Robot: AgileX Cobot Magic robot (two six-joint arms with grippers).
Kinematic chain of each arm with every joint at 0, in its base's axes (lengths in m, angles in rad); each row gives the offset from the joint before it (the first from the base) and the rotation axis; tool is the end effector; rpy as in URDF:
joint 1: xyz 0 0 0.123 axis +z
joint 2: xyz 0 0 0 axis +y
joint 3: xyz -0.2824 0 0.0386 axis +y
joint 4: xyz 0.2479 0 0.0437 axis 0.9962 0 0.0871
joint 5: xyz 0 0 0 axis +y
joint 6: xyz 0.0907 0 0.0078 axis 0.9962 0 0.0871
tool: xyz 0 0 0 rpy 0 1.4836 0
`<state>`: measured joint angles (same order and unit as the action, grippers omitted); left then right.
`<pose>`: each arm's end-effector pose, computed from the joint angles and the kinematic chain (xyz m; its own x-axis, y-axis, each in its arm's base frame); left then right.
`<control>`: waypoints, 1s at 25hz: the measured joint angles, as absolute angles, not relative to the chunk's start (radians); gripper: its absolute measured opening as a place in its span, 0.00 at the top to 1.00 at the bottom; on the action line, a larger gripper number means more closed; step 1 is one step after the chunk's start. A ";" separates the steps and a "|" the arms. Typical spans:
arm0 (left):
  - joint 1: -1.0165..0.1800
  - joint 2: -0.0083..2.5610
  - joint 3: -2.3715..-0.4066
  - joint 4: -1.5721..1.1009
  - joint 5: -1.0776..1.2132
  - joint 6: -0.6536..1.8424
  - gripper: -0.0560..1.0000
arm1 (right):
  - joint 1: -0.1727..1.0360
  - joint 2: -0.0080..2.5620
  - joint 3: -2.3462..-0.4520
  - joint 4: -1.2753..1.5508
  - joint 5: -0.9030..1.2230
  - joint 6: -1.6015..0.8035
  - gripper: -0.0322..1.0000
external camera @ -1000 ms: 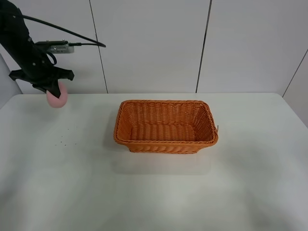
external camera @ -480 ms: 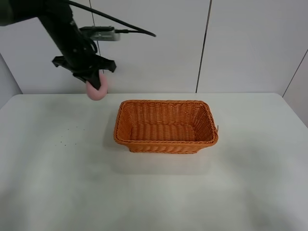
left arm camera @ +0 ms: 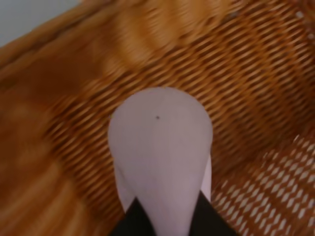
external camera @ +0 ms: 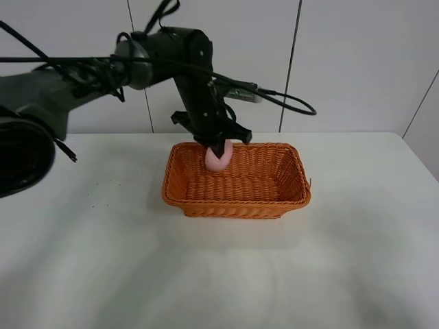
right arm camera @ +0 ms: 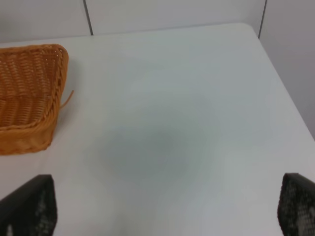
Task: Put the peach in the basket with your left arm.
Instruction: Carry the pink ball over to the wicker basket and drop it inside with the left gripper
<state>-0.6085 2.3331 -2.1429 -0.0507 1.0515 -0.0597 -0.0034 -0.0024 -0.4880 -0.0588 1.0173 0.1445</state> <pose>0.4173 -0.2956 0.2134 -0.7972 0.4522 -0.4000 0.5200 0.8509 -0.0744 -0.0022 -0.0045 0.2775 -0.4167 0.1146 -0.9018 0.0965 0.9920 0.0815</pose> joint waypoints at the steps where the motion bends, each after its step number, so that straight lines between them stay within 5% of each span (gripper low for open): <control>1: -0.619 2.355 -2.149 -0.051 1.040 -0.060 0.83 | -0.003 -0.002 -0.488 -0.059 1.017 0.144 0.30; 7: -0.649 2.428 -2.151 -0.053 1.015 -0.053 0.76 | -0.003 -0.002 -0.488 -0.059 1.017 0.144 0.30; 12: -0.648 2.436 -2.151 -0.056 1.027 -0.057 0.31 | -0.003 -0.002 -0.488 -0.059 1.017 0.144 0.30; 14: -0.648 2.434 -2.151 -0.061 1.047 -0.058 0.22 | -0.003 -0.002 -0.488 -0.059 1.017 0.144 0.30; 25: -0.624 2.322 -2.234 -0.067 1.167 -0.055 0.17 | -0.003 -0.002 -0.488 -0.059 1.017 0.144 0.30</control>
